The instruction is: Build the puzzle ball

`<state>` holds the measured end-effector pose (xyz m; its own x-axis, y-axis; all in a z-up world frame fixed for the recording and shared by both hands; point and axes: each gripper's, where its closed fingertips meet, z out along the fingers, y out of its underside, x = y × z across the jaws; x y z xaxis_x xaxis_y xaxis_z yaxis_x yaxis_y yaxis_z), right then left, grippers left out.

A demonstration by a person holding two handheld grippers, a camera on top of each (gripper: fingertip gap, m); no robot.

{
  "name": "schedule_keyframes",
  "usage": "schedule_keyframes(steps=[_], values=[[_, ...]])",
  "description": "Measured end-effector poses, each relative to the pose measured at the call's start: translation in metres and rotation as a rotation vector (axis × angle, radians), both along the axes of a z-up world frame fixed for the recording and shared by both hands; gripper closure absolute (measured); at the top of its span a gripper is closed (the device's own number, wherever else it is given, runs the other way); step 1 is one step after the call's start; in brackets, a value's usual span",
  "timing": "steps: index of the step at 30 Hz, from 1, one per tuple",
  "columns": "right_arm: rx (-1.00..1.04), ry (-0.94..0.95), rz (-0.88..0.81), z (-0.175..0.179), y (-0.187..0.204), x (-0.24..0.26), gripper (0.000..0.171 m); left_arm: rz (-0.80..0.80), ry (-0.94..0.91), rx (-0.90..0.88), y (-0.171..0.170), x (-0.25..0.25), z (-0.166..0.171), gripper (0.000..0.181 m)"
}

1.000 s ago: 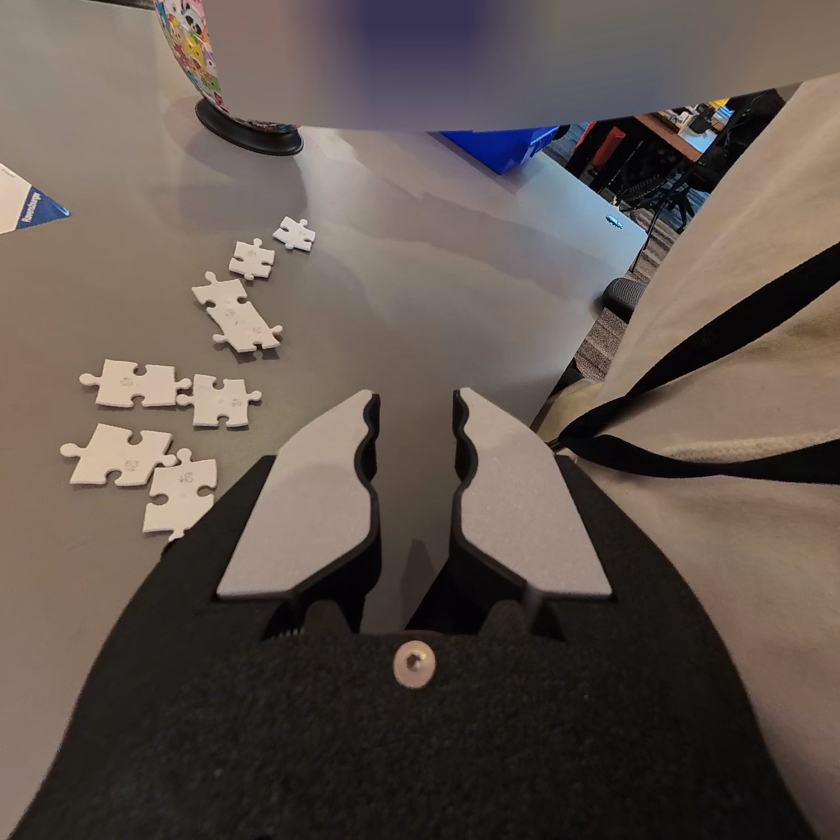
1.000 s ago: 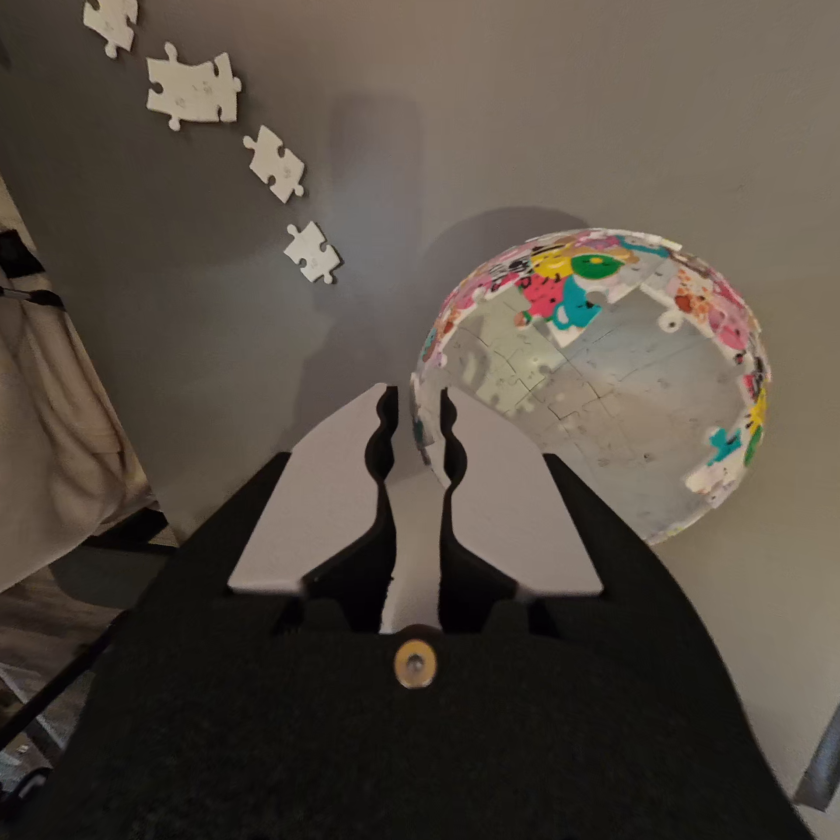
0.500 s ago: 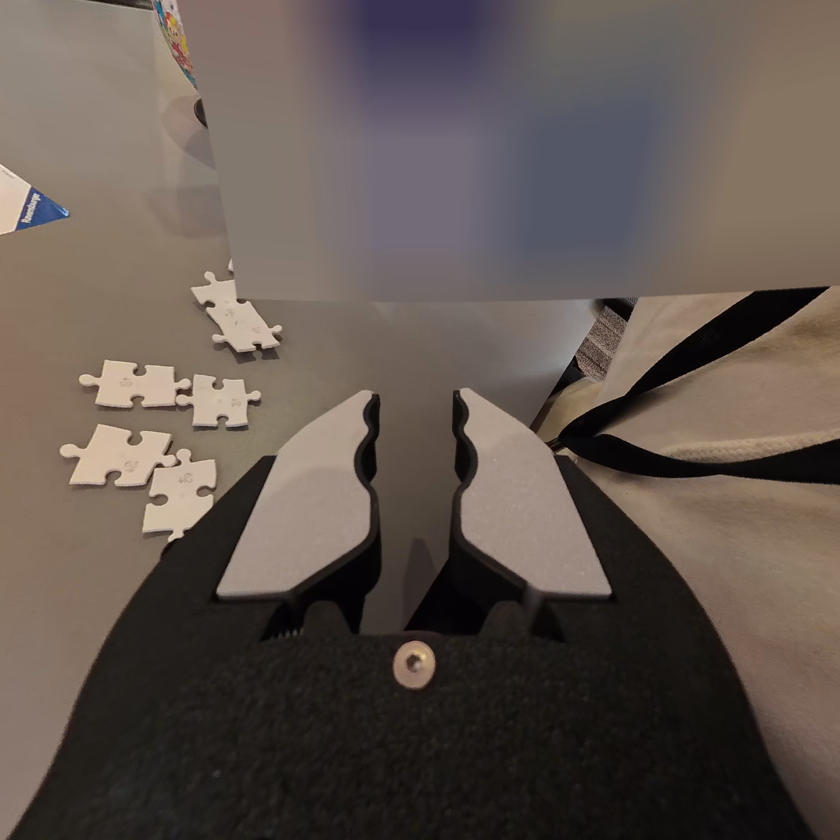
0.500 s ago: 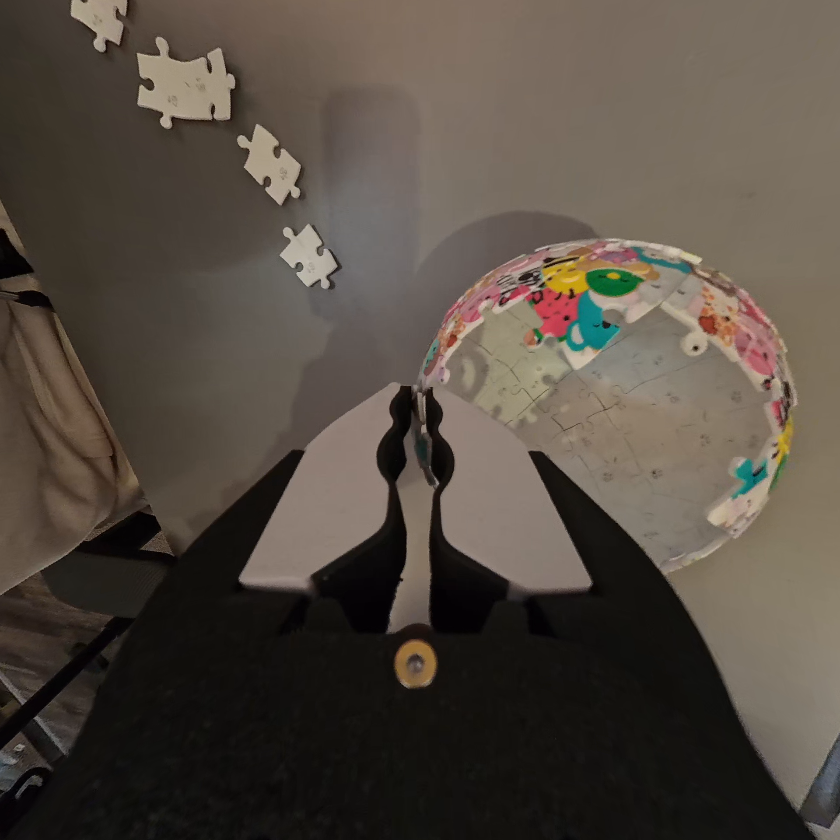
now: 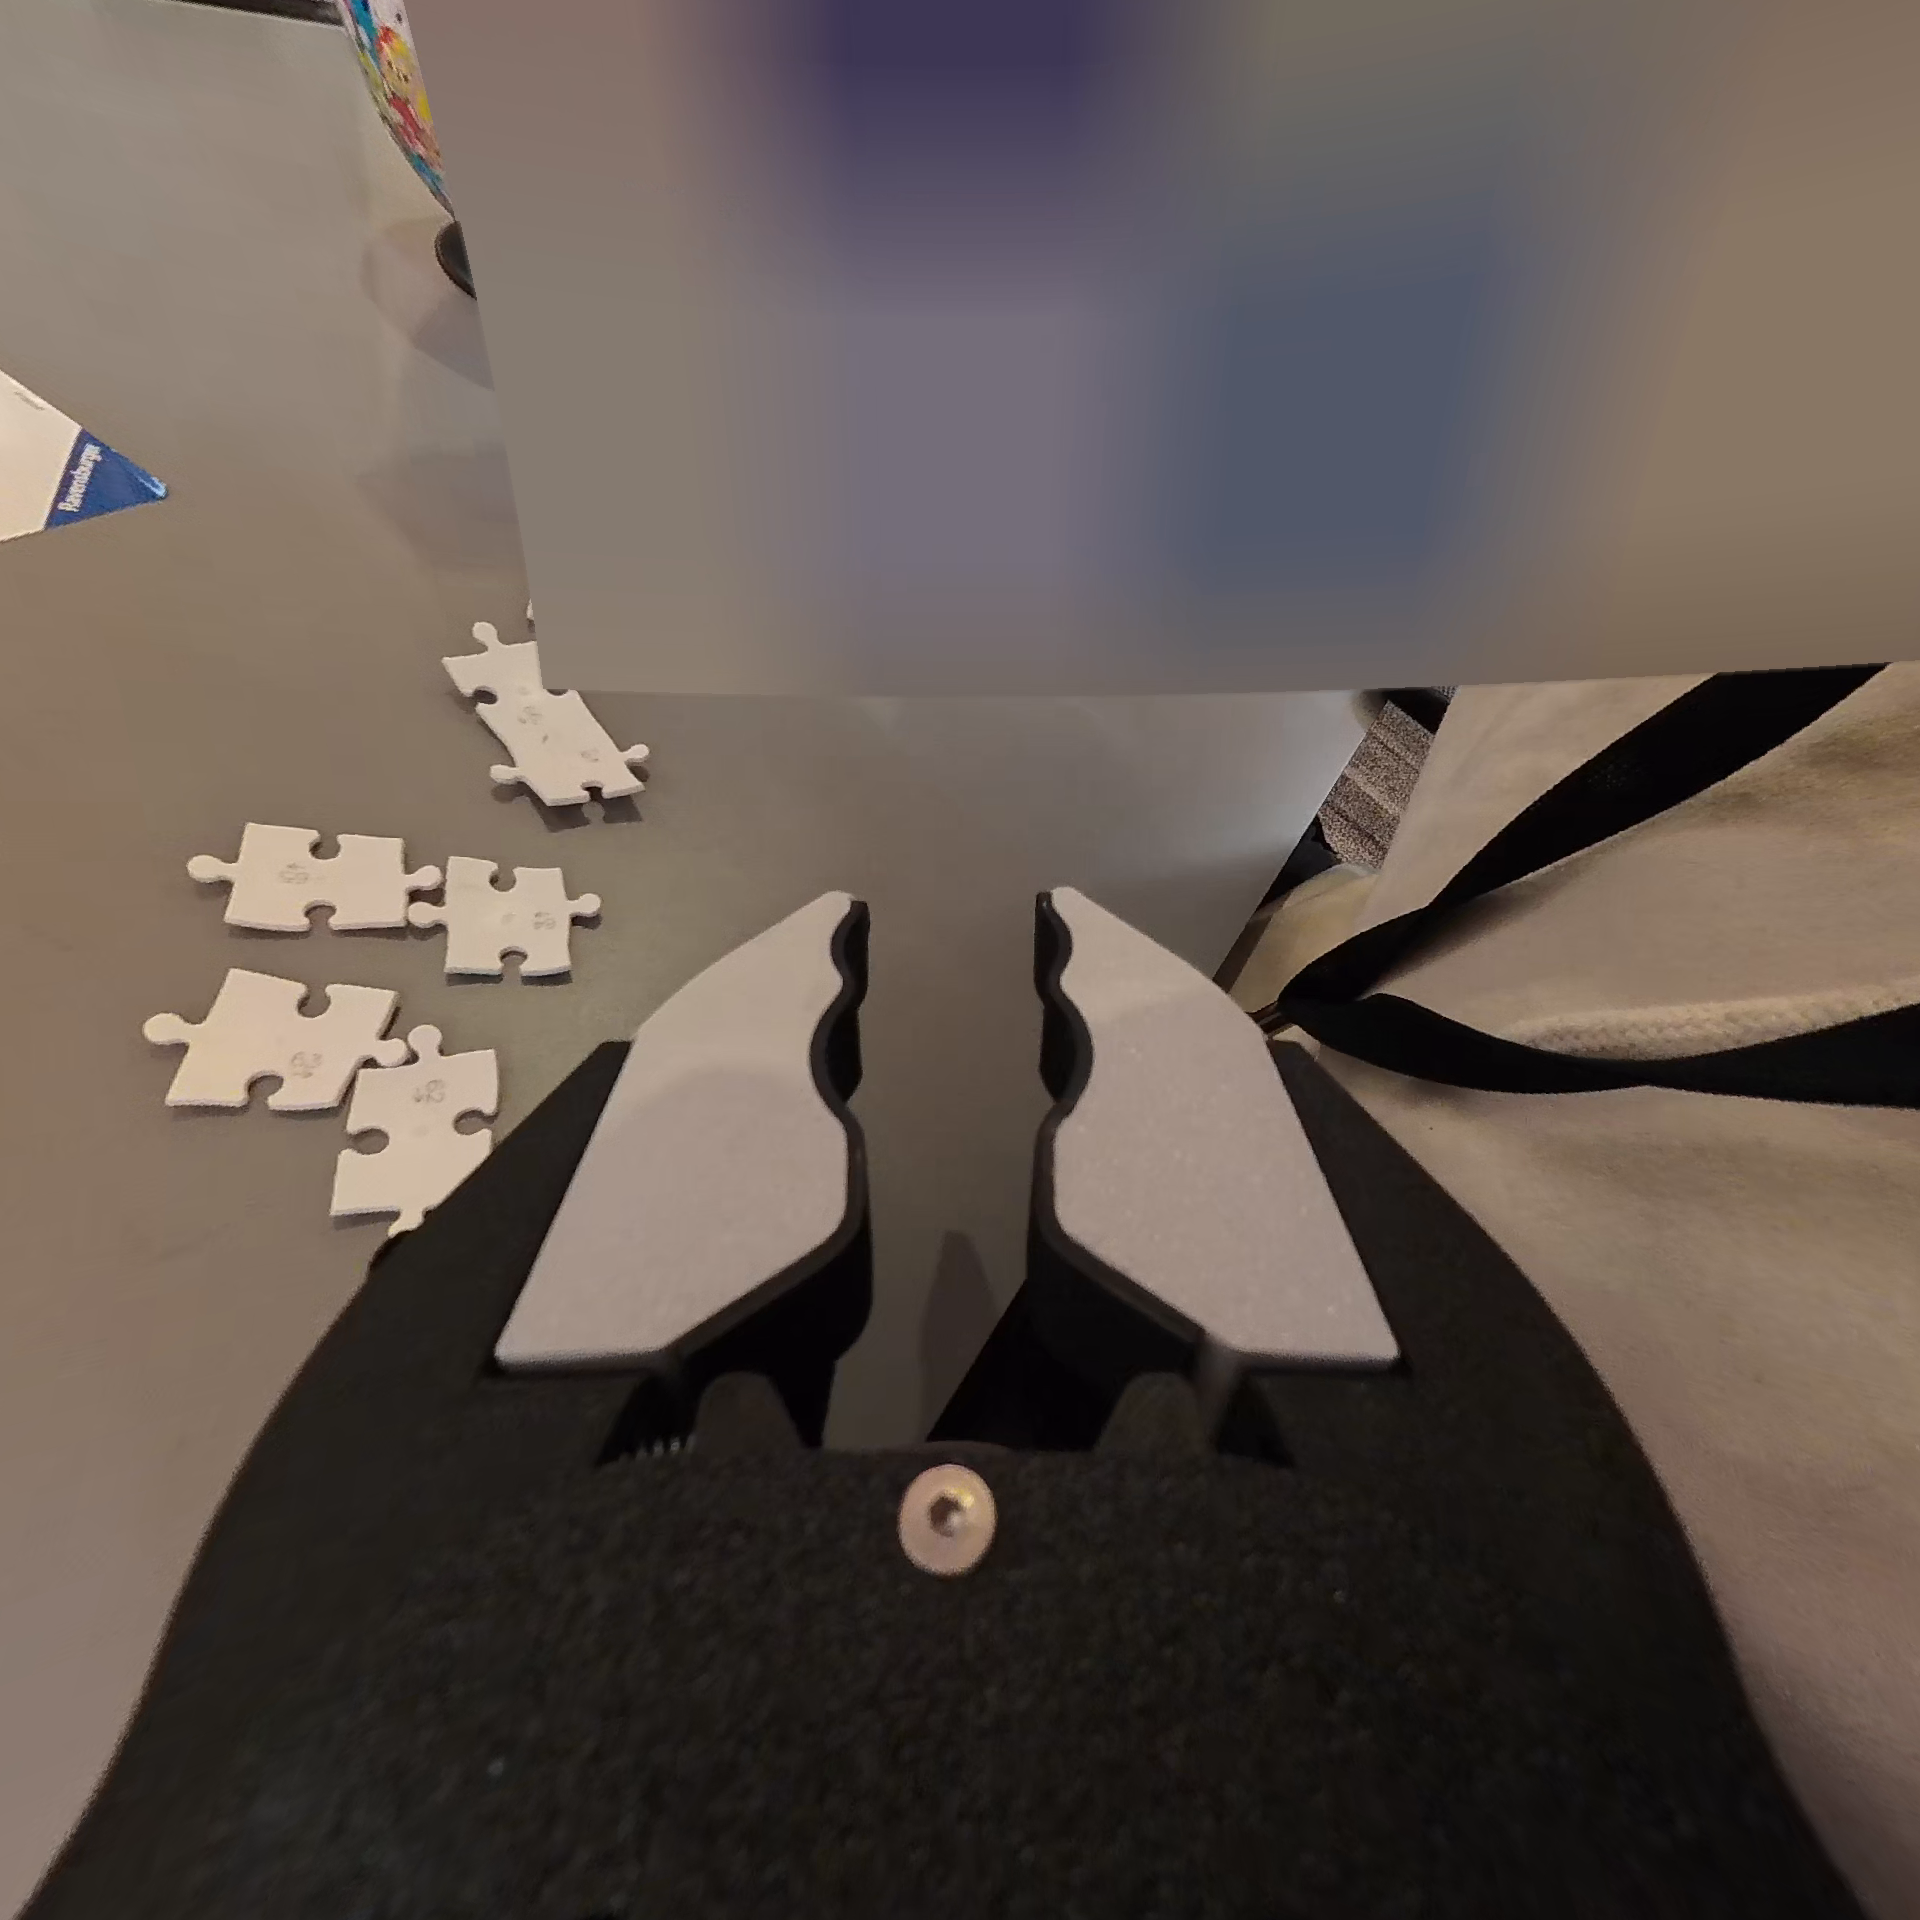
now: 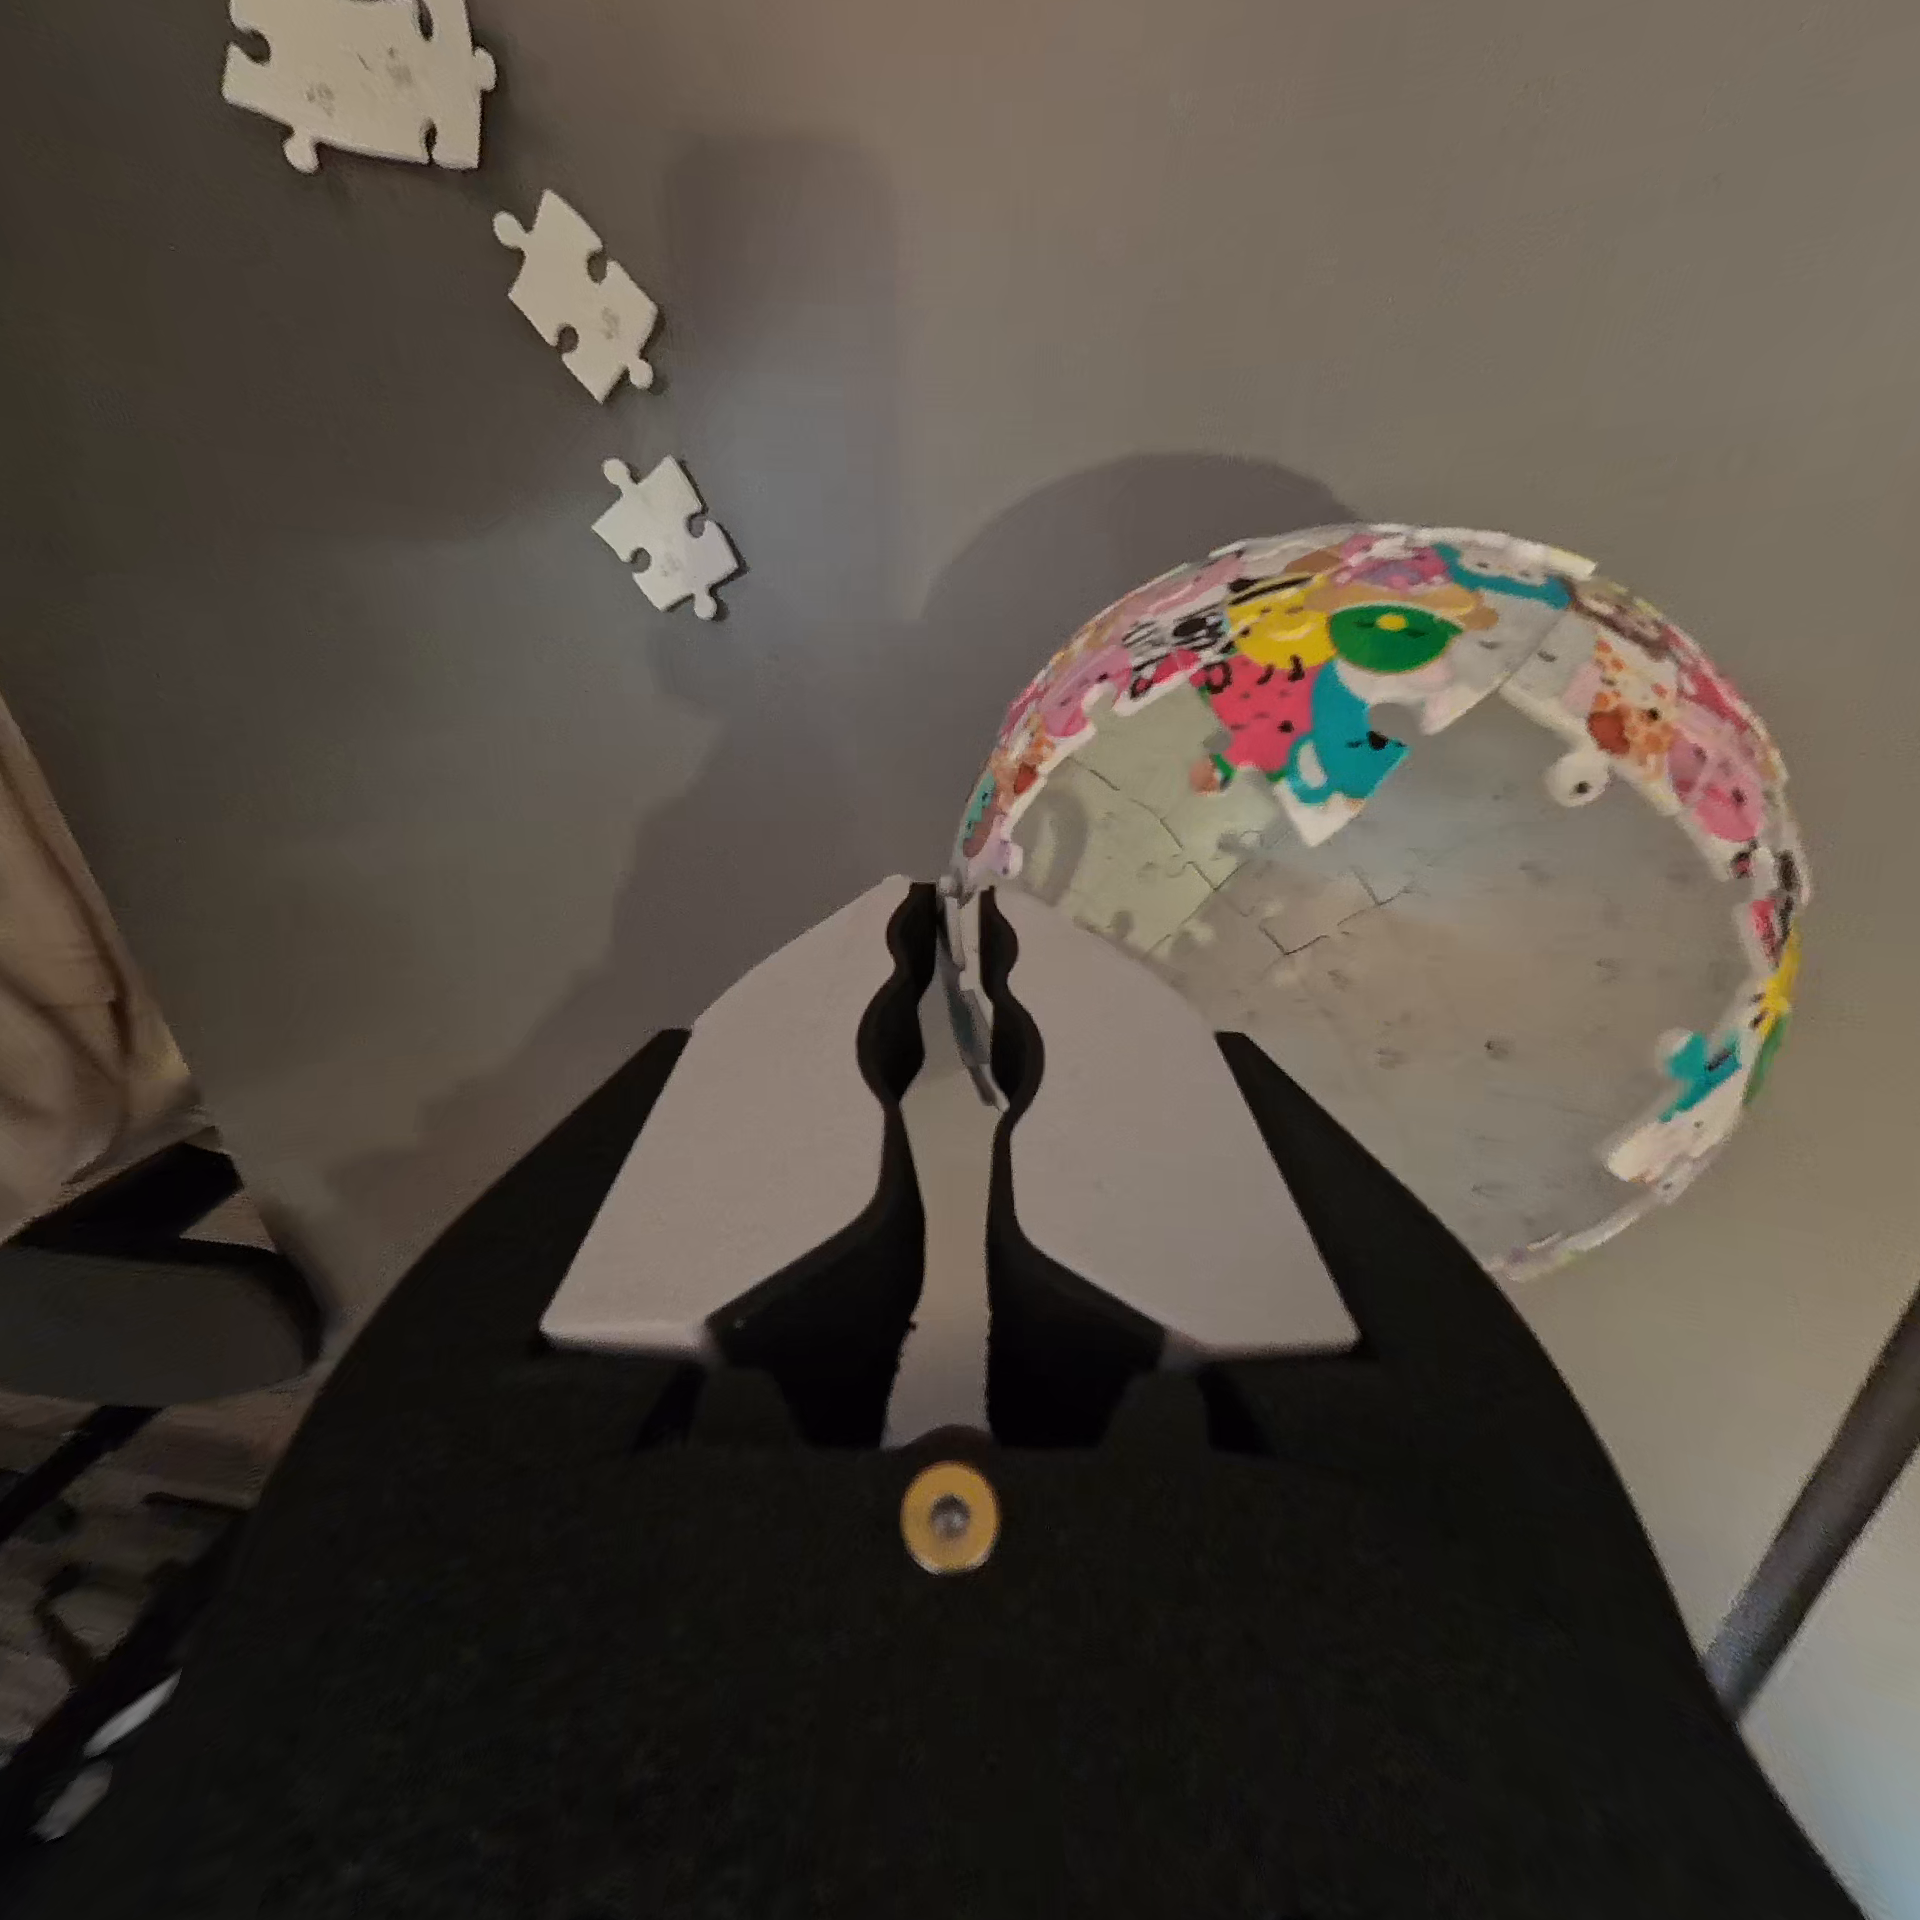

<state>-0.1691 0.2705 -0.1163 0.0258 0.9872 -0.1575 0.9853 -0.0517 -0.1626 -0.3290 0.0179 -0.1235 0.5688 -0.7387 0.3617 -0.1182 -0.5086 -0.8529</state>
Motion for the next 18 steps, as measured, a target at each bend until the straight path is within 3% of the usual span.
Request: schedule_keyframes(steps=[7, 18], values=[[0.115, 0.024, 0.065, 0.0007, 0.0040, -0.0028, 0.156, 0.000, 0.005, 0.002, -0.0003, 0.0002, -0.0004, 0.151], [0.103, 0.021, 0.063, 0.0001, 0.0030, -0.0021, 0.163, 0.001, 0.005, 0.002, -0.0002, 0.0001, -0.0002, 0.151]])
